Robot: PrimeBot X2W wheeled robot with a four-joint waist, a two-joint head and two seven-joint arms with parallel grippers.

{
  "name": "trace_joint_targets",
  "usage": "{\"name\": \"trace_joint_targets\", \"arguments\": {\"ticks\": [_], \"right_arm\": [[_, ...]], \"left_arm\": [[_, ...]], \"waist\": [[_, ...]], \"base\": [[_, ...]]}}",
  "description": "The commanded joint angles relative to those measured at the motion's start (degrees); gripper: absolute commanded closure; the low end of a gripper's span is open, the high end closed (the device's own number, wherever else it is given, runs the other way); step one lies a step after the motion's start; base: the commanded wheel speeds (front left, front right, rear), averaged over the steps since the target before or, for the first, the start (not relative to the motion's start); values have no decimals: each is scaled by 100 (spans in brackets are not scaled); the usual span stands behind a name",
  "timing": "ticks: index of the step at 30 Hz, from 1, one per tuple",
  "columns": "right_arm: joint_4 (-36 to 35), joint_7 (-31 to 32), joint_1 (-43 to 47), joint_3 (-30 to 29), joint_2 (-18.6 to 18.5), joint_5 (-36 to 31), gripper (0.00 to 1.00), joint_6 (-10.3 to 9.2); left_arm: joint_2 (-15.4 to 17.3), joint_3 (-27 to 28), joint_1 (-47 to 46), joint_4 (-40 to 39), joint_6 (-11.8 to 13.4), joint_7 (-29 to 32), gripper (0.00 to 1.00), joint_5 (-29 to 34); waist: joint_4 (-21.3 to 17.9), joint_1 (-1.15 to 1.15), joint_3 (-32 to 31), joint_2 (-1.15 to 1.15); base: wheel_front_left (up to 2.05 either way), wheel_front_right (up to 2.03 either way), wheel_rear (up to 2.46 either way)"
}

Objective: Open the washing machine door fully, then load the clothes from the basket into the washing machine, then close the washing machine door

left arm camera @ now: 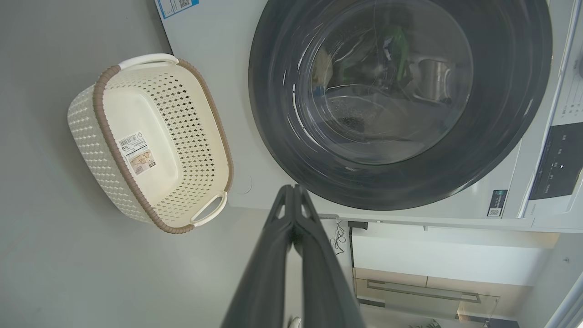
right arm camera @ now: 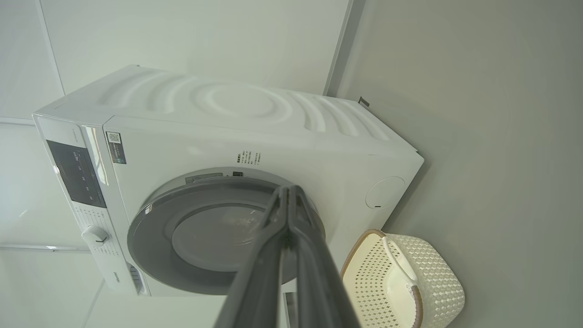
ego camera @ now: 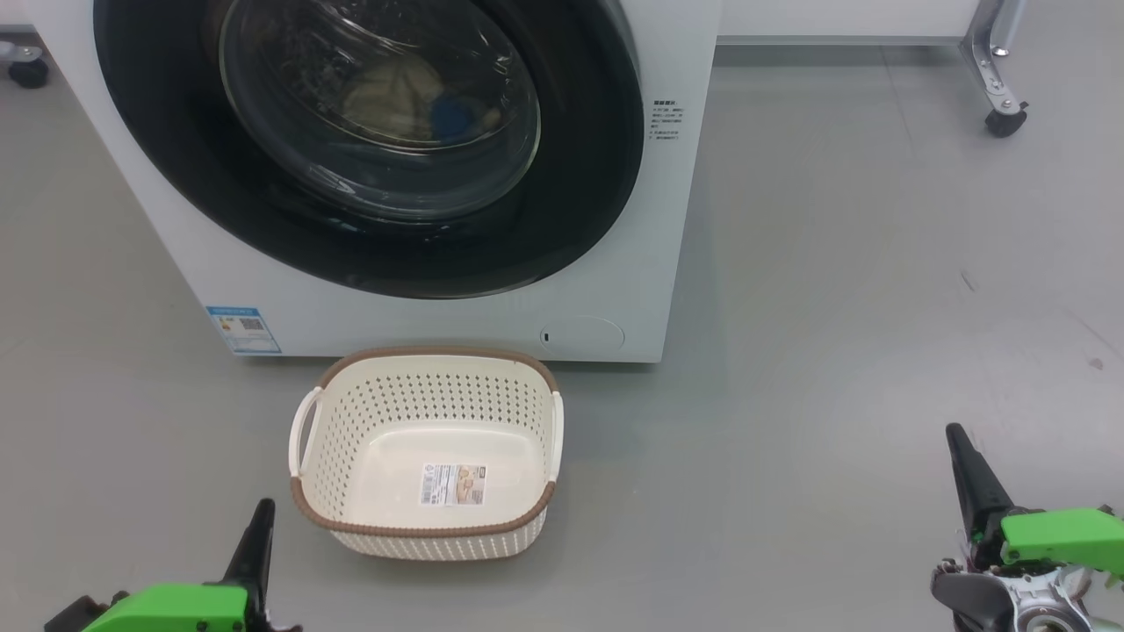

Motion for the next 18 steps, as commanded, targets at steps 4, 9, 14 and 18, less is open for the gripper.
{"name": "trace_joint_targets", "arguments": {"ticks": [4, 9, 14, 18], "right_arm": [[-150, 88, -393, 125, -126, 373, 100, -14], [-132, 158, -465, 139, -132, 711, 100, -14], [-110, 241, -550, 157, -139, 1117, 100, -15], [-105, 259, -569, 161, -140, 1204, 100, -15]], "left_arm": [[37, 273, -326, -243, -78, 93, 100, -334], [25, 369, -355, -277, -126, 175, 100, -640], [10, 484, -389, -318, -184, 274, 100, -1006], [7, 508, -397, -326, -197, 294, 100, -1085]], "waist": [[-6, 0, 2, 0], [-14, 0, 5, 0], [-24, 0, 9, 0], [-26, 0, 10, 0]], "base": [[0, 0, 0], [0, 0, 0], [0, 0, 0], [0, 0, 0]]}}
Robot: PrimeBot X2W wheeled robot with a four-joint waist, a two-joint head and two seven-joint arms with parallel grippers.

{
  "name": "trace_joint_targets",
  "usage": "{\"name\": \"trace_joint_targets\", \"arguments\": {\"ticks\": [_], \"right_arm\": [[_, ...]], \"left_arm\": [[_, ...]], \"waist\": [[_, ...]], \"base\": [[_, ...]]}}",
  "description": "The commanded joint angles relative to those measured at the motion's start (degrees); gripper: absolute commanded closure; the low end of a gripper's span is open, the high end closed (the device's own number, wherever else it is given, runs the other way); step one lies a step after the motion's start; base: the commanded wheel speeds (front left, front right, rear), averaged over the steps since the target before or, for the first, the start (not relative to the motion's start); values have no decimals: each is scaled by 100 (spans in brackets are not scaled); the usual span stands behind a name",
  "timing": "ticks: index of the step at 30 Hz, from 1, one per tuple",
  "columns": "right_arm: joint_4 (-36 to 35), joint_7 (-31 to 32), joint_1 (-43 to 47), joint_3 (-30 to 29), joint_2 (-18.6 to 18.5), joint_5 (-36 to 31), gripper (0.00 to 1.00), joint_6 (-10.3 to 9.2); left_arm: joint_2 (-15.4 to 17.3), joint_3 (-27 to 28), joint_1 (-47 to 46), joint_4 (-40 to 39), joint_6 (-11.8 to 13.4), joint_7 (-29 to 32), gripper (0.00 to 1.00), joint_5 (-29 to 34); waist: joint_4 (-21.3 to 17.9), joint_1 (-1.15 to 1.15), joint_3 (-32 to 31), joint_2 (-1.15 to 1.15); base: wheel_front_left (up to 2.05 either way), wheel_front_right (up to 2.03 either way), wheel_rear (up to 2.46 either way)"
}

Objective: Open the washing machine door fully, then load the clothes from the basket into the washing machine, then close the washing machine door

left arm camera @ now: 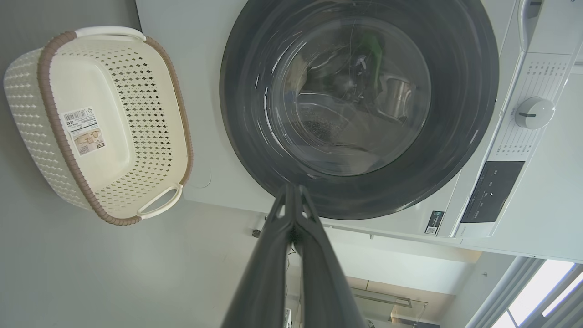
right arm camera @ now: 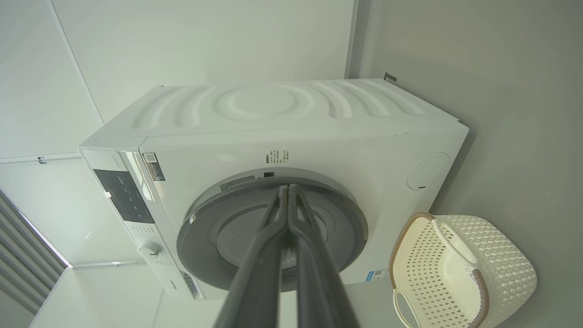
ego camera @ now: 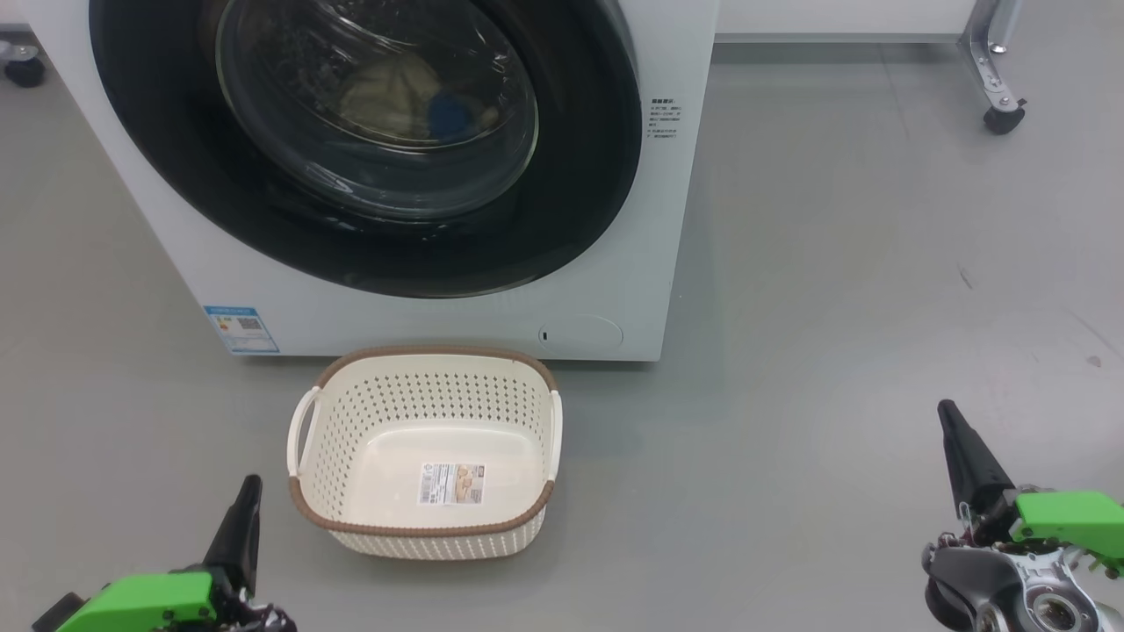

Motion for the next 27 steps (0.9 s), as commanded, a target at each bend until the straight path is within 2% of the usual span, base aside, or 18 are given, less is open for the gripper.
{"name": "trace_joint_targets", "arguments": {"ticks": [1, 27], "right_arm": [[-182, 32, -333, 120, -136, 46, 100, -15], [-182, 31, -333, 120, -136, 46, 100, -15]], "left_arm": [[41, 247, -286, -218, -42, 35, 100, -39], [41, 245, -285, -218, -42, 34, 100, -40]], "waist": [[0, 0, 0, 0], [0, 0, 0, 0]], "base": [[0, 0, 0], [0, 0, 0]]}}
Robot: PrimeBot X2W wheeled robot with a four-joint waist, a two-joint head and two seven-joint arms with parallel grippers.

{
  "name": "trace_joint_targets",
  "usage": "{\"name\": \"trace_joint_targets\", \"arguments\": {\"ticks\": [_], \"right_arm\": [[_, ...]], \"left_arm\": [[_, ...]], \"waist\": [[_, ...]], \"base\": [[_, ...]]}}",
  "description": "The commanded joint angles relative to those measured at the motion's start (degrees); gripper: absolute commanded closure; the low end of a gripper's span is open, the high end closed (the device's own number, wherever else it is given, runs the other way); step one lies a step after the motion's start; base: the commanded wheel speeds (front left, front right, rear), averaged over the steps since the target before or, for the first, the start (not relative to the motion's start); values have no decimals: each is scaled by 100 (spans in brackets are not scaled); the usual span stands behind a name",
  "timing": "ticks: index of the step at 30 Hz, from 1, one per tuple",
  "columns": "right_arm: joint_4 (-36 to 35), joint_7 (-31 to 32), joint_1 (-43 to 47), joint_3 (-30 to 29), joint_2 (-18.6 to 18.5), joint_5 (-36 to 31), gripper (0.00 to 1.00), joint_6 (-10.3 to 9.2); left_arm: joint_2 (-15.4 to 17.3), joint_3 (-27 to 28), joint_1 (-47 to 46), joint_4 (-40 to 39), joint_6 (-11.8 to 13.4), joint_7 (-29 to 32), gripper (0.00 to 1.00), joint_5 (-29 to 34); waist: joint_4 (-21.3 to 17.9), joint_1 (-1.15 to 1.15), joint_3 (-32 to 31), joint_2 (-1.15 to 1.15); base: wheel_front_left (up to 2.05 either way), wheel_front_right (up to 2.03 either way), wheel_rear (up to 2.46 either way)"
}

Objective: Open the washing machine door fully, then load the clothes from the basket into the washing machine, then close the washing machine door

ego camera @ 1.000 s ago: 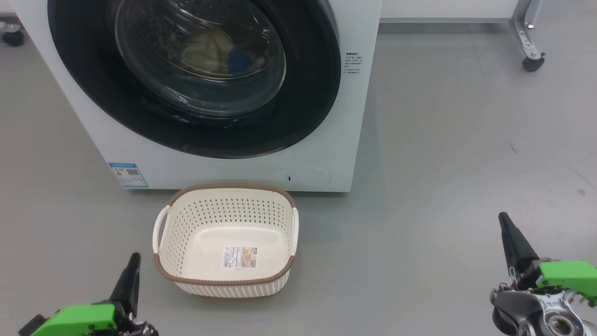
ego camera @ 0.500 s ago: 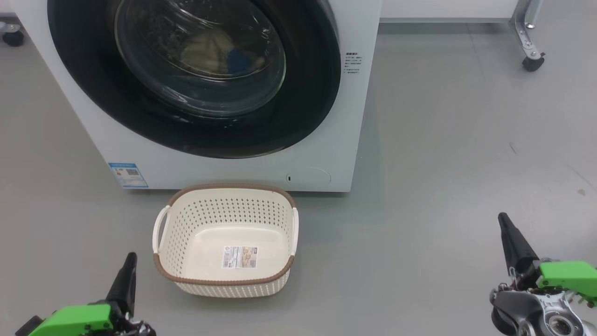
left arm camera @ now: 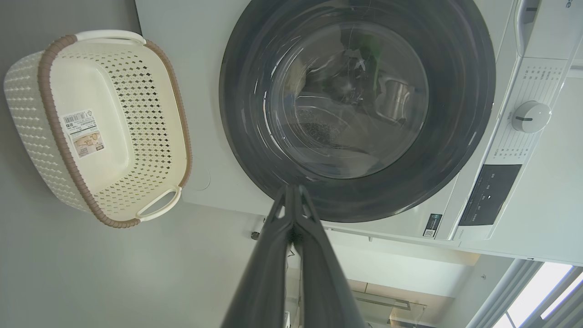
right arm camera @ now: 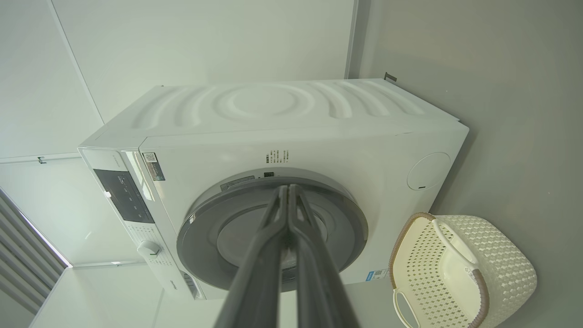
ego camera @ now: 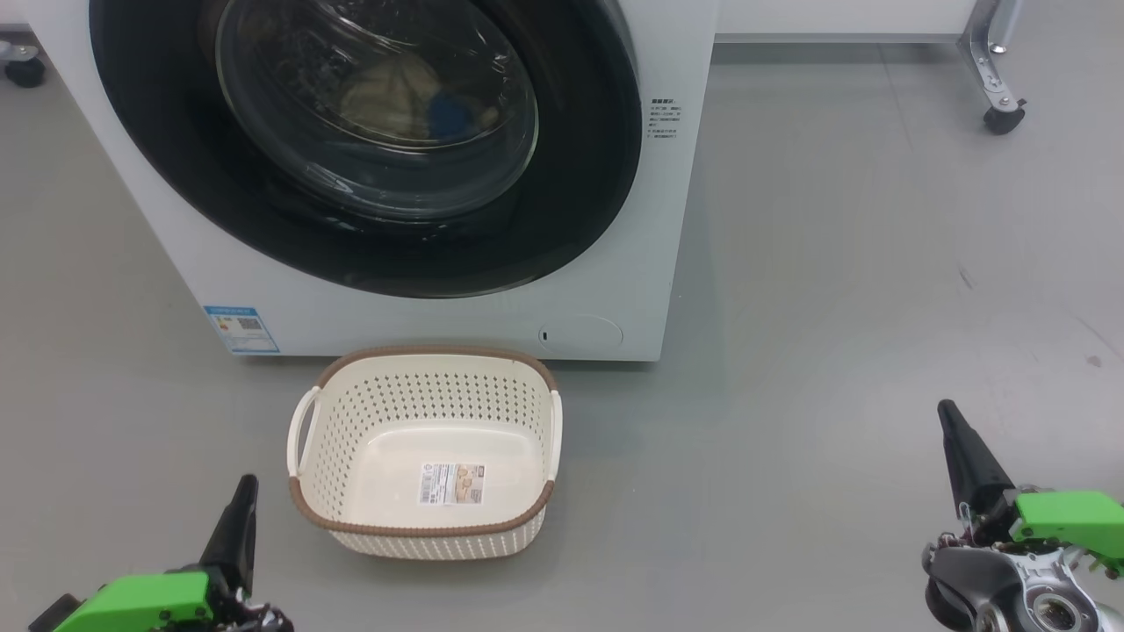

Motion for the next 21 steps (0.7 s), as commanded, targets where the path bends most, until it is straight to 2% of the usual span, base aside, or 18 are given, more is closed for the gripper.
{"name": "trace_joint_targets", "arguments": {"ticks": [1, 21], "right_arm": [[-183, 31, -333, 119, -136, 44, 100, -15], [-183, 31, -333, 119, -136, 44, 100, -15]], "left_arm": [[44, 188, -285, -214, -41, 34, 100, -30], [44, 188, -285, -214, -41, 34, 100, -31]], "waist": [[0, 0, 0, 0], [0, 0, 0, 0]], "base": [[0, 0, 0], [0, 0, 0]]}}
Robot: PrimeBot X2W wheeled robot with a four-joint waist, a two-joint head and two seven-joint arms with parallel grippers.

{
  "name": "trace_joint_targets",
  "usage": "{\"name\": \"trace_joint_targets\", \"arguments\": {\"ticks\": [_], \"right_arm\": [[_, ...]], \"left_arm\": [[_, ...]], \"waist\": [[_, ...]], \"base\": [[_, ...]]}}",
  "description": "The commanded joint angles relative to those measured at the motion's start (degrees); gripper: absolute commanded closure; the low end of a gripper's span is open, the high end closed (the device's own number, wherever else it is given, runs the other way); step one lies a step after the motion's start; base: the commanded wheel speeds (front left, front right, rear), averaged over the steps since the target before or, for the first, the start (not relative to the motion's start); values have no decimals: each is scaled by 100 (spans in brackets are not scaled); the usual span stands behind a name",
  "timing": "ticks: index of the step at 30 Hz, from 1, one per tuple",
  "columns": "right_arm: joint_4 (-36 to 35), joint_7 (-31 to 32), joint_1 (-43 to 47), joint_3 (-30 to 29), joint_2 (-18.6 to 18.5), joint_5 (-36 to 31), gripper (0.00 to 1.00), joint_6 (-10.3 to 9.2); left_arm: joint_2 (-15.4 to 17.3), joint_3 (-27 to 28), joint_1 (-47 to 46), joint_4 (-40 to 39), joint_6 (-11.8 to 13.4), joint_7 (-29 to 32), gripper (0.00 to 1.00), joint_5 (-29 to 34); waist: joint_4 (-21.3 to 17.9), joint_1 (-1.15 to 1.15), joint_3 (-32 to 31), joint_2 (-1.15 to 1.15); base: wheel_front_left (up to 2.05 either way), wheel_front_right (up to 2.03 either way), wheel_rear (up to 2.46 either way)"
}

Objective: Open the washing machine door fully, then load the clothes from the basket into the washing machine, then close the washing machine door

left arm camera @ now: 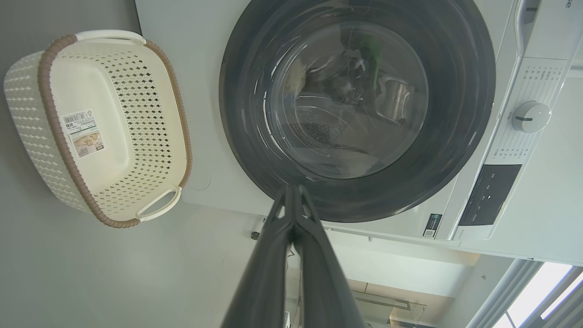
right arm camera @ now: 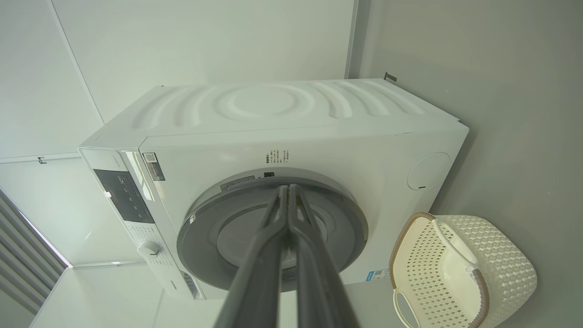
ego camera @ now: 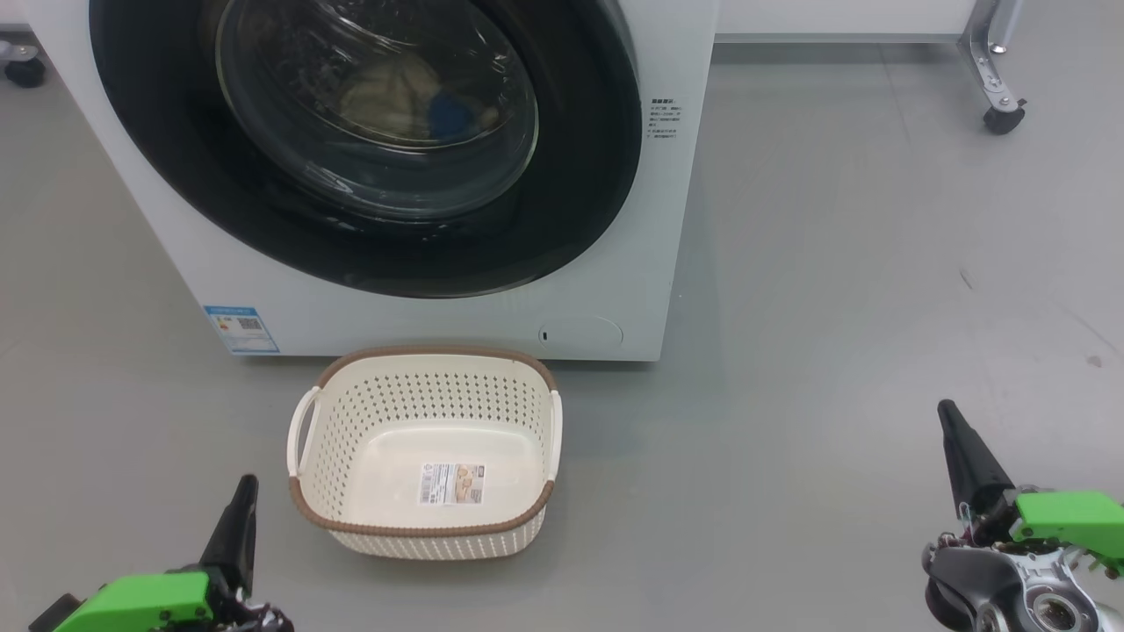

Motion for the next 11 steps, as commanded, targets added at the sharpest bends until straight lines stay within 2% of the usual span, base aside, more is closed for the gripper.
{"name": "trace_joint_targets", "arguments": {"ticks": [1, 11], "right_arm": [[-183, 31, -333, 119, -136, 41, 100, -15], [-183, 31, -333, 119, -136, 41, 100, -15]], "left_arm": [[44, 187, -285, -213, -41, 34, 100, -31], [44, 186, -285, -214, -41, 33, 100, -31]], "waist": [[0, 0, 0, 0], [0, 0, 0, 0]], "base": [[0, 0, 0], [0, 0, 0]]}}
